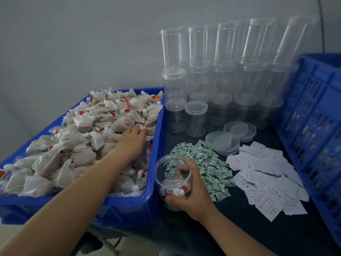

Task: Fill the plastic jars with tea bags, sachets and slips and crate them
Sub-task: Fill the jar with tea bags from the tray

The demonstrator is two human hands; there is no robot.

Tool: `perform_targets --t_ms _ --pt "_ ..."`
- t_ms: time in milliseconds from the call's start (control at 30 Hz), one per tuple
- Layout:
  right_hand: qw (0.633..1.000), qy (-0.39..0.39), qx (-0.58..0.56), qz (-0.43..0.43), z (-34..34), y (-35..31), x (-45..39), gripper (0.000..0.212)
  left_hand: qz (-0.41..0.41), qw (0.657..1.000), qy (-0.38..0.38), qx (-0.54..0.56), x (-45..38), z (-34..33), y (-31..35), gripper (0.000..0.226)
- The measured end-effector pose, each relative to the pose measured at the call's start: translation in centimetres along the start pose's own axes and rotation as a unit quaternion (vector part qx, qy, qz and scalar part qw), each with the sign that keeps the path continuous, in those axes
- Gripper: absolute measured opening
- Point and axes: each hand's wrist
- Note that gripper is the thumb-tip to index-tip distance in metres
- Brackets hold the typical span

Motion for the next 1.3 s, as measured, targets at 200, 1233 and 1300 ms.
perform_targets --t_ms 200,1233,1300 --pt "1.0 0.001 0.009 0.004 0.0 0.1 0.1 0.1 0.043 0.997 -0.011 0.069 -0.8 -0.8 0.2 0.052" --pt "1.0 -0.008 0.011 -0.012 0.1 0.1 0.2 0.102 0.063 0.975 0.121 0.174 -1.4 -0.8 0.3 0.024" --pt "1.0 -0.008 0.01 -0.013 0.1 0.1 0.1 0.102 0.07 0.967 0.149 0.193 -1.3 -0.5 0.1 0.022"
Point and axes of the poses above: each hand's wrist, its own x-axis away from the middle knuckle, its own z-axis out of the back of the hand, y = z × x, and after that the axes turned 5 degrees about x, right-handed
